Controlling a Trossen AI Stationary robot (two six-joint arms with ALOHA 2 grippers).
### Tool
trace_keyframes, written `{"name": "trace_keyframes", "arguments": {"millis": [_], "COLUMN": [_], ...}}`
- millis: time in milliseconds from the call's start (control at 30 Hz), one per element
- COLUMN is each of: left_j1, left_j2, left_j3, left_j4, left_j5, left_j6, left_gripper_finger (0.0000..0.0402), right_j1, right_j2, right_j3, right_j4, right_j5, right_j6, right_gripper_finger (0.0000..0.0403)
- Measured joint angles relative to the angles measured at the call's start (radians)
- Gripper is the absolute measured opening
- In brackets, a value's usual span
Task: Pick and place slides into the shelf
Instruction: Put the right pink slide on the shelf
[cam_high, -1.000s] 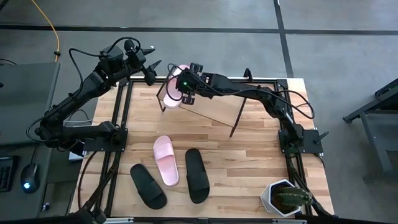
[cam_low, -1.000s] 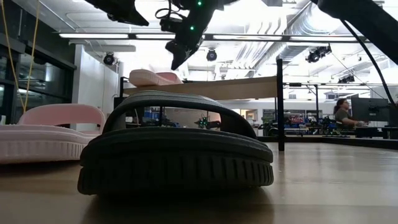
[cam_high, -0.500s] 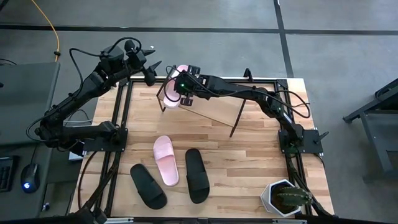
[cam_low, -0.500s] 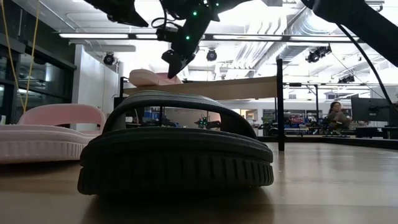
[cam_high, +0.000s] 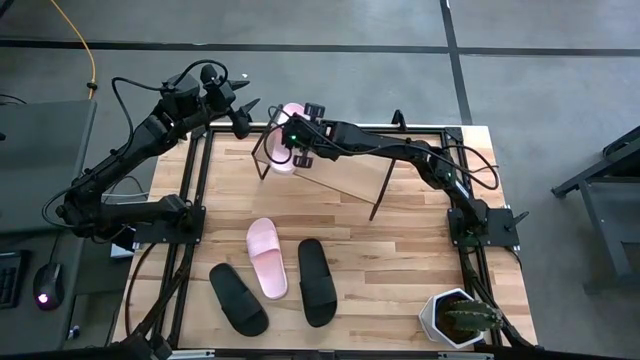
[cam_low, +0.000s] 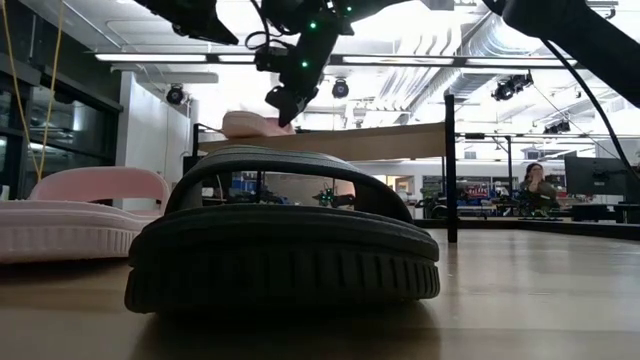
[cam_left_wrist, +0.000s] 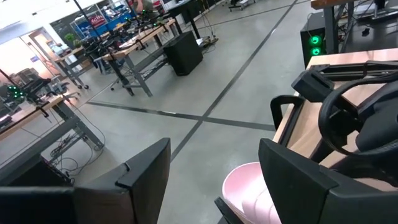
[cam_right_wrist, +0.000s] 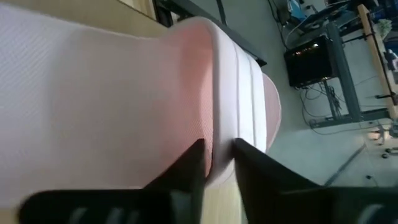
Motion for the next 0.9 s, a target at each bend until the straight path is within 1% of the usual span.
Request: {"name": "trace_keyframes", "arguments": {"millis": [67,133,233,333,533,767,900], "left_j1": [0.000,0.000,0.000,0.000,0.000,0.000,0.000], "left_j2": [0.000,0.000,0.000,0.000,0.000,0.000,0.000], "left_j3": [0.000,0.000,0.000,0.000,0.000,0.000,0.000], "left_j4": [0.000,0.000,0.000,0.000,0.000,0.001,0.001], "left_j5": [0.000,0.000,0.000,0.000,0.000,0.000,0.000], "left_j6": [0.000,0.000,0.000,0.000,0.000,0.000,0.000], "left_gripper_finger": [0.0232,0.0232,0.0232,0.0232,0.0232,0.0232,0.0232], "right_j1": [0.000,0.000,0.008,0.023,0.053,0.070,0.076], "right_j2": [0.000,0.000,0.000,0.000,0.000,0.000,-0.001], "right_j3": [0.000,0.000,0.000,0.000,0.000,0.000,0.000], "right_j4": [-0.012,-0.022,-0.041,-0.072,-0.151,-0.242,-0.286], "right_j5": [-0.001,0.001,0.057,0.122,0.216,0.288,0.301], "right_j6": [0.005,0.020,0.040,0.051,0.135,0.254,0.324], "right_gripper_finger": [0.0020,0.0008,0.0014,0.0004,0.0002,0.0001,0.0001]}}
